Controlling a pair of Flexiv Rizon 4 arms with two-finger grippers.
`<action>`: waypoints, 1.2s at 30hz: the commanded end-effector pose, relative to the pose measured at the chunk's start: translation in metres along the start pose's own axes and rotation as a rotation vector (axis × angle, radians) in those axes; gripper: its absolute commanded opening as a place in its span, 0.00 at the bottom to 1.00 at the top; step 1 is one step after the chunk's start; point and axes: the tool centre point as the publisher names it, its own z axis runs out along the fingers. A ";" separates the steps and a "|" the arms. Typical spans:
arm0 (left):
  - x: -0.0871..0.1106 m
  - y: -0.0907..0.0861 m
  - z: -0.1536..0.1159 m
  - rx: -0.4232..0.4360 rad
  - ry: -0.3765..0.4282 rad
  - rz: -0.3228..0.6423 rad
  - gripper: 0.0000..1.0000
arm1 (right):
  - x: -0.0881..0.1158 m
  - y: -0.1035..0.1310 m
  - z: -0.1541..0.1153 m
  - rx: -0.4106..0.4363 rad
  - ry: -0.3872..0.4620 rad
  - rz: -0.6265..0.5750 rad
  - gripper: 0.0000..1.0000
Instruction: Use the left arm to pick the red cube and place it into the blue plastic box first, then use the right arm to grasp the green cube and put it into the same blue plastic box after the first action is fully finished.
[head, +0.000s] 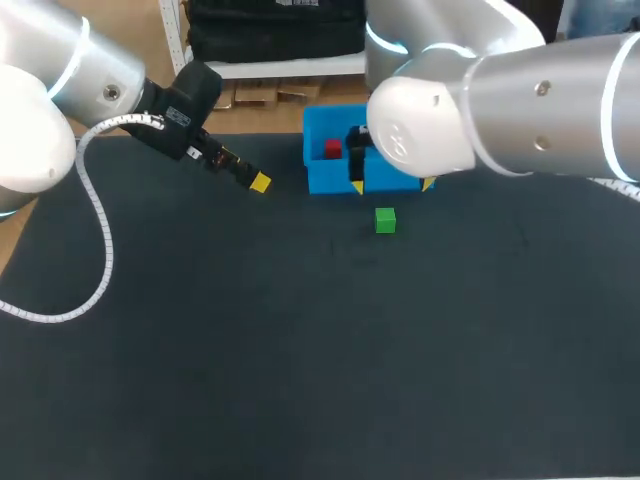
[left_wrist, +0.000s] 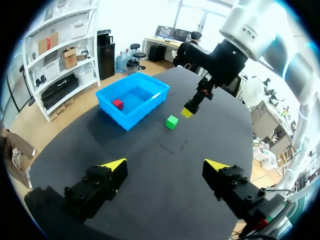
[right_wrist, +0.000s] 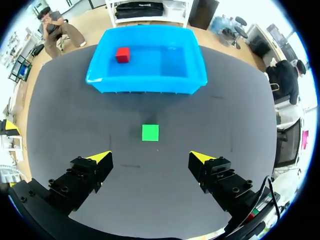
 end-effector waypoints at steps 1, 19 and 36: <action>0.002 0.000 0.000 0.001 -0.006 0.003 1.00 | -0.008 0.007 0.009 0.005 0.028 -0.003 1.00; 0.002 0.000 0.000 0.001 -0.006 0.003 1.00 | -0.016 0.001 0.032 0.001 0.056 0.017 1.00; 0.002 0.000 0.000 0.001 -0.006 0.003 1.00 | -0.015 -0.002 0.052 -0.010 0.083 0.003 1.00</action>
